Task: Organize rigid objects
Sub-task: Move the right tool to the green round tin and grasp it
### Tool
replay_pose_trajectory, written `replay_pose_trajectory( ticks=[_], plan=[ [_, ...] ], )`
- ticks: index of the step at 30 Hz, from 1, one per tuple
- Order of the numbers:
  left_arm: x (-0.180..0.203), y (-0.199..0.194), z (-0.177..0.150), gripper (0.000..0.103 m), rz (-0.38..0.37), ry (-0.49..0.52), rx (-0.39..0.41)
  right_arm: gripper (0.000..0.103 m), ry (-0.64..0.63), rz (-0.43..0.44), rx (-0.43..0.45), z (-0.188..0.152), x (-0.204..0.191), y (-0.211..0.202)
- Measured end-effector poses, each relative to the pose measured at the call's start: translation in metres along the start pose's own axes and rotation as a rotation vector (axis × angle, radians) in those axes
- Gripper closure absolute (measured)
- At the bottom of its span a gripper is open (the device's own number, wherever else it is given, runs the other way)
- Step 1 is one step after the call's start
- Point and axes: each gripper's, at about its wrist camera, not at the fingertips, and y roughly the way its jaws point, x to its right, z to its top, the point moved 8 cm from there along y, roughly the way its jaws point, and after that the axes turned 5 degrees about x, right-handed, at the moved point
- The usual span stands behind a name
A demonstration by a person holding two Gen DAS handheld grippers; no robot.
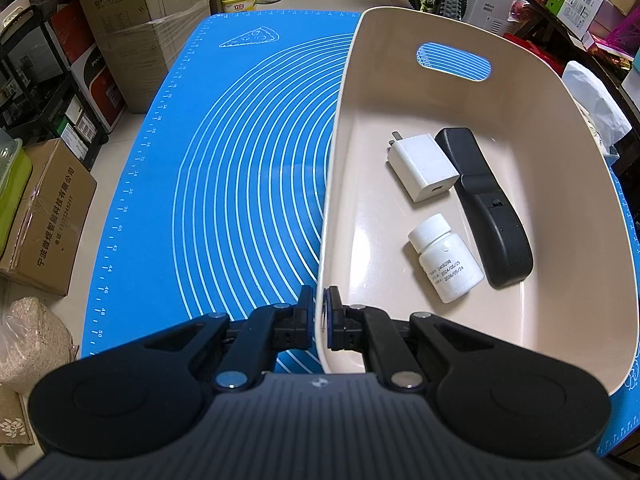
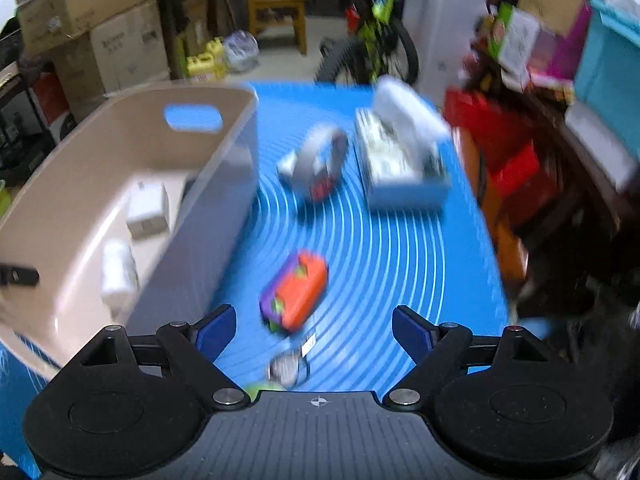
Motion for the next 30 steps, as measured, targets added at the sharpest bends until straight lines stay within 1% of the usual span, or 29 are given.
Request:
replay_pose_trajectory(
  ticks=[3,5,12,17,18,20,22,23,25,27,30],
  plan=[
    [0.000,0.000,0.000,0.095,0.000,0.000,0.000,0.016,-0.005,0.002,-0.039,-0.024,-0.004,0.006],
    [0.000,0.000,0.000,0.095,0.000,0.000,0.000,0.016,-0.008,0.011,-0.062,-0.033,-0.008,0.011],
    [0.001,0.000,0.000,0.095,0.000,0.000,0.001,0.016,-0.013,0.035,-0.120,-0.054,-0.023,0.027],
    [0.001,0.000,0.000,0.095,-0.001,-0.001,0.000,0.019,-0.015,0.020,-0.151,-0.063,-0.029,0.040],
    [0.001,0.001,-0.001,0.095,0.000,0.000,0.001,0.020,-0.023,0.015,-0.139,-0.062,-0.031,0.041],
    [0.001,0.000,-0.001,0.095,0.001,0.001,0.001,0.022,-0.031,0.015,-0.132,-0.061,-0.033,0.040],
    [0.001,0.000,0.000,0.095,0.001,0.001,0.001,0.031,-0.027,0.031,-0.130,-0.061,-0.035,0.039],
    [0.001,0.000,0.000,0.095,0.001,0.001,0.001,0.034,-0.031,0.034,-0.127,-0.061,-0.036,0.037],
    [0.001,0.001,0.000,0.095,0.000,0.001,0.001,0.048,-0.036,0.039,-0.115,-0.060,-0.038,0.035],
    [0.001,0.001,0.000,0.095,0.000,0.001,0.001,0.048,-0.041,0.025,-0.110,-0.059,-0.039,0.033],
    [0.001,0.001,0.000,0.095,0.001,0.001,0.001,0.048,-0.029,0.033,-0.106,-0.059,-0.038,0.030]
  ],
)
